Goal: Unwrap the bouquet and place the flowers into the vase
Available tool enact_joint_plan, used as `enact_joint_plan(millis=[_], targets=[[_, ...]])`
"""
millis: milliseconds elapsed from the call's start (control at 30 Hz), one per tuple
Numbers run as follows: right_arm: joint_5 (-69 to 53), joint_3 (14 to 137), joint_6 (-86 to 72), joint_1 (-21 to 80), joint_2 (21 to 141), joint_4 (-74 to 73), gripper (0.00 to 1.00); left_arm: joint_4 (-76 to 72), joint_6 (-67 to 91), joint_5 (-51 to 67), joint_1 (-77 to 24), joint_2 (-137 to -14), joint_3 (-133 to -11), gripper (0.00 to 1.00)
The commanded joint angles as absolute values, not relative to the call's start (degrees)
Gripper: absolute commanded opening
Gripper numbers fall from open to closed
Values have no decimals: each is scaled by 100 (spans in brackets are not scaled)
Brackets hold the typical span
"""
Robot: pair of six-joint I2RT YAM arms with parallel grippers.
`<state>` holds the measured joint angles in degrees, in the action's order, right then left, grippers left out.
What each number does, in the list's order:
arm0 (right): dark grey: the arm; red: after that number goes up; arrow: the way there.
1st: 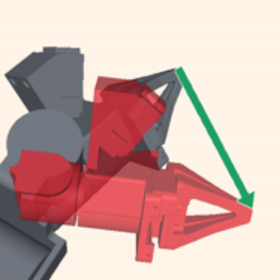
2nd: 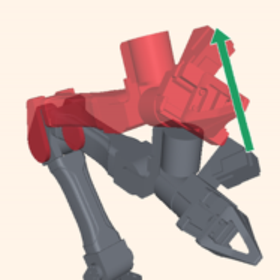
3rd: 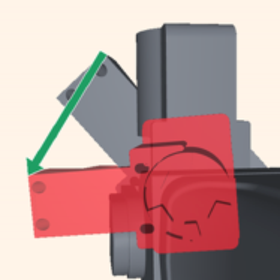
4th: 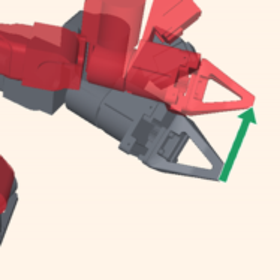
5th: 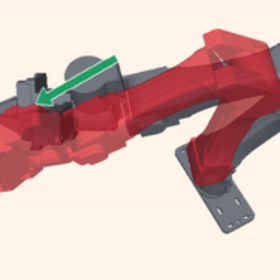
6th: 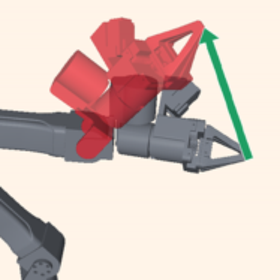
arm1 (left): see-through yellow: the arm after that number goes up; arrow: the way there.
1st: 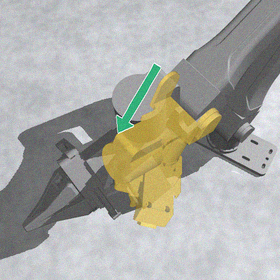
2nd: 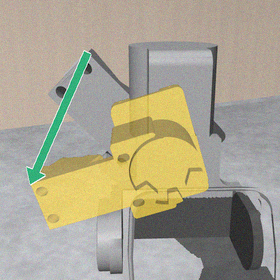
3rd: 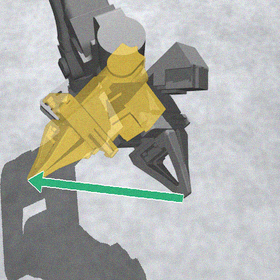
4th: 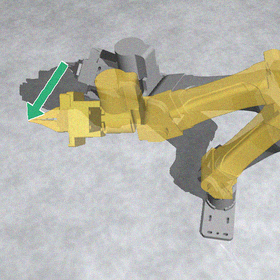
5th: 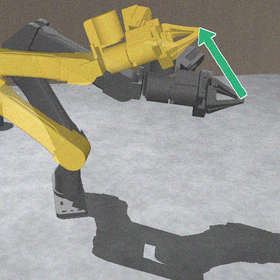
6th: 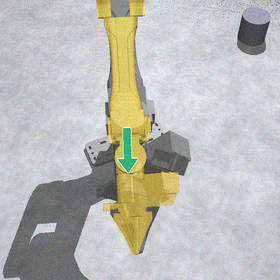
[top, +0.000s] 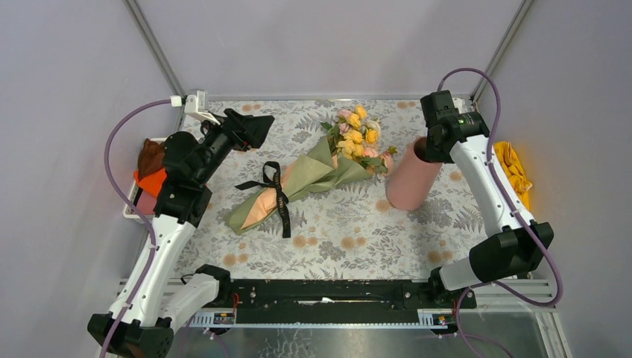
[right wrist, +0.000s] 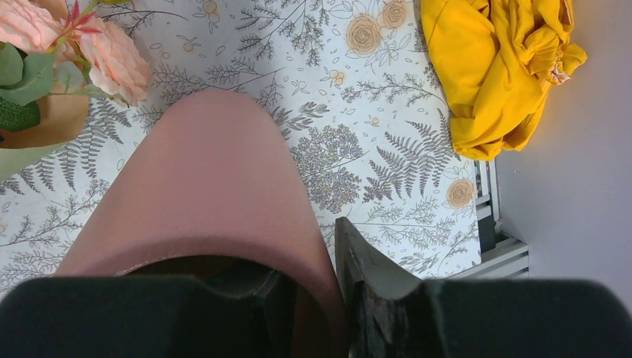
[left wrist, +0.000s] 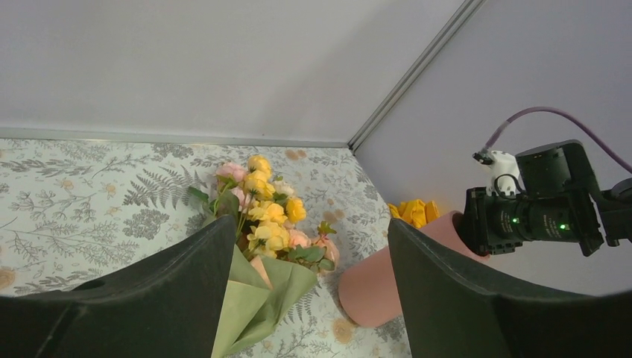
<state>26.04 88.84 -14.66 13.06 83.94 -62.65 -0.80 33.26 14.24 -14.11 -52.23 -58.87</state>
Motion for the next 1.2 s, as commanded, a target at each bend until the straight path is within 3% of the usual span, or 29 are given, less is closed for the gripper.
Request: enact_joint_plan(millis=[0,433,833,1167], targets=[[2651,9231,-1337,1180,8218,-5790,0,-123,3194,1552,-1419,-5283,-5801,82],[2624,9796,-1064,796,8426,-5700,0,-130,3225,1668,-1424,-5481,-5783,81],[2550,9221,-1255,601,8296,-5518,0,-134,3286,1729,-1424,-5618,-5797,81],[2491,9377,-1369,537,8333,-5513,33,-97,3250,1778,-1424,-5744,-5844,81]])
